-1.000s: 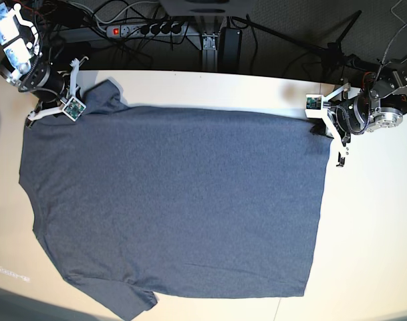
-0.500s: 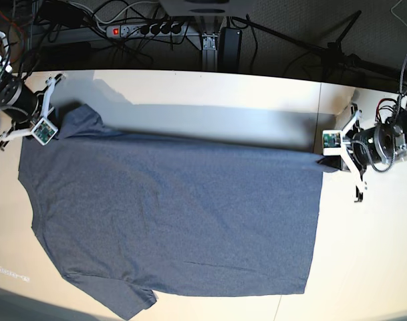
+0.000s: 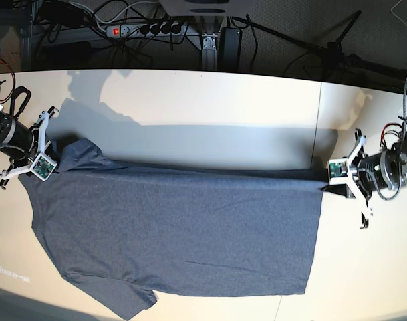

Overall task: Fold the T-shirt properly
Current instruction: 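Lift both held corners and pull the shirt edge toward the robot, then lay the held edge down, folding the shirt strip over itself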

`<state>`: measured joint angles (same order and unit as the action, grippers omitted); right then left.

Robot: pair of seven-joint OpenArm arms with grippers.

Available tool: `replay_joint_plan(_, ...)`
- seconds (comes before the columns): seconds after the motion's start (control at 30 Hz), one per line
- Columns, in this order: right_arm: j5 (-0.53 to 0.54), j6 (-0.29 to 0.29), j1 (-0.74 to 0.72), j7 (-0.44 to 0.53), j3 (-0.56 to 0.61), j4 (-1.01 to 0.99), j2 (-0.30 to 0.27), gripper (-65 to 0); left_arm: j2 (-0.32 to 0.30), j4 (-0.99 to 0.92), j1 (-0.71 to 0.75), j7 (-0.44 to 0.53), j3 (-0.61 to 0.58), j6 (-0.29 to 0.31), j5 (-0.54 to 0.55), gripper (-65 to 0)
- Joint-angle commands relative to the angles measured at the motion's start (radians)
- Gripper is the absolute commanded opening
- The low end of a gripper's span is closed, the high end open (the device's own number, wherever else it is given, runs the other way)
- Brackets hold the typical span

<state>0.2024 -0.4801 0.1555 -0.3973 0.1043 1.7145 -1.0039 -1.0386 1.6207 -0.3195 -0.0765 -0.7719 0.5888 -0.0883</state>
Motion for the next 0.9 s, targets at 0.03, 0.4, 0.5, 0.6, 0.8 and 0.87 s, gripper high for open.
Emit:
replay_joint_plan(0.03,-0.031,-0.007,-0.048,-0.003,0.03,-0.018,-0.029,-65.0,-0.007,-0.023,-0.037,-0.009,0.014,0.019,-0.001,-65.0)
replay_joint_plan(0.4,-0.031,-0.007,-0.236,0.005,0.203,-0.098,-0.024,-65.0,0.097,-0.117,-0.046,-0.011,0.013,0.026,-0.041,-65.0)
replay_joint_plan(0.5,-0.032,-0.006,-0.286,0.005,0.255,-0.114,-0.02,-65.0,0.097,-0.118,-0.049,-0.013,0.013,0.026,-0.058,-65.0)
replay_joint_plan(0.6,-0.038,-0.006,-0.339,0.008,0.292,-0.139,0.009,-65.0,0.097,-0.119,-0.055,-0.013,0.013,0.026,-0.064,-65.0)
replay_joint_plan(0.8,-0.043,-0.007,-0.411,0.007,0.3,-0.218,0.103,-65.0,0.118,-0.171,-0.059,-0.008,0.013,0.026,-0.067,-65.0)
replay_joint_plan(0.87,-0.057,-0.007,-0.421,0.008,0.3,-0.232,0.121,-65.0,0.131,-0.189,-0.066,-0.008,0.013,0.026,-0.067,-65.0)
